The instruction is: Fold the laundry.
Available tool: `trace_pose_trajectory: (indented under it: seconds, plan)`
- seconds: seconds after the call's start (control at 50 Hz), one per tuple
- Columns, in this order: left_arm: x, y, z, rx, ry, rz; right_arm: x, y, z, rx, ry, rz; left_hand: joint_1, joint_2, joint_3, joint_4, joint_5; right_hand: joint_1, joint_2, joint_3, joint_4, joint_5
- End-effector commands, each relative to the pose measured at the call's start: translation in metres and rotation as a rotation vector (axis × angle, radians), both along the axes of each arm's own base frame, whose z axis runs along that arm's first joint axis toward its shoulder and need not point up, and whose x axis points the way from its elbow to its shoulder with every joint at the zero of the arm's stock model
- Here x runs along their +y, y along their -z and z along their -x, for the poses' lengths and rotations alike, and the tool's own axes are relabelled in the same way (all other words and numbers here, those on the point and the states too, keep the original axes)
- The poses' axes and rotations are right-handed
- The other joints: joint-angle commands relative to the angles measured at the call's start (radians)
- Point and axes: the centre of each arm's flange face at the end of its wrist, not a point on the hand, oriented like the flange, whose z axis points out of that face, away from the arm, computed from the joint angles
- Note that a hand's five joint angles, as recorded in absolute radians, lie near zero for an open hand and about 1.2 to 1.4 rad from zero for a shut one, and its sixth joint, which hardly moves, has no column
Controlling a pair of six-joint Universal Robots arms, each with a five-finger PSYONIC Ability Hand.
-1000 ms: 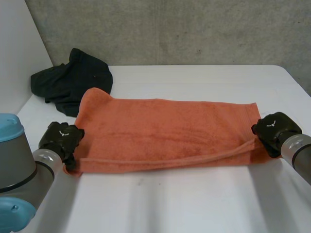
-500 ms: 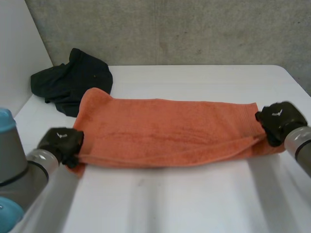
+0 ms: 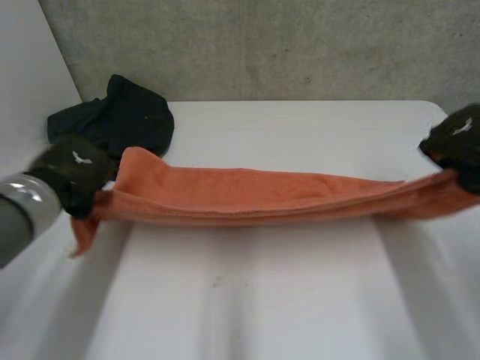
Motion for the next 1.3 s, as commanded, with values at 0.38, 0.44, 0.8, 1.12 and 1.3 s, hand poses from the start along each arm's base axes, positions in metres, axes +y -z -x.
trace_pose_trajectory:
  seconds: [0.38,0.44,0.8,1.12,1.3]
  plan:
    - [-0.160,-0.100,0.051,0.304,-0.050,1.043,-0.142,-0.081,-0.079,-0.476,0.050,0.914,0.242,0.199,0.203,0.195,0.247,0.406,0.220,0.216,0.206,0.225]
    - [-0.155,-0.122,0.050,0.361,-0.051,1.131,-0.132,-0.117,-0.077,-0.545,0.039,1.075,0.242,0.199,0.203,0.195,0.247,0.406,0.220,0.216,0.206,0.225]
    - [-0.103,0.012,0.038,0.326,-0.012,0.519,-0.105,0.036,-0.068,-0.360,0.045,0.533,0.242,0.199,0.203,0.195,0.247,0.406,0.220,0.216,0.206,0.225]
    - [0.003,0.095,0.024,0.027,0.085,-0.022,-0.040,0.122,0.007,-0.078,0.140,-0.021,0.242,0.199,0.203,0.195,0.247,0.406,0.220,0.216,0.206,0.225]
    - [0.004,0.093,0.020,0.051,0.063,-0.037,-0.033,0.123,0.015,-0.086,0.131,-0.004,-0.362,-0.405,-0.401,-0.408,-0.357,0.406,0.220,0.216,0.206,0.225]
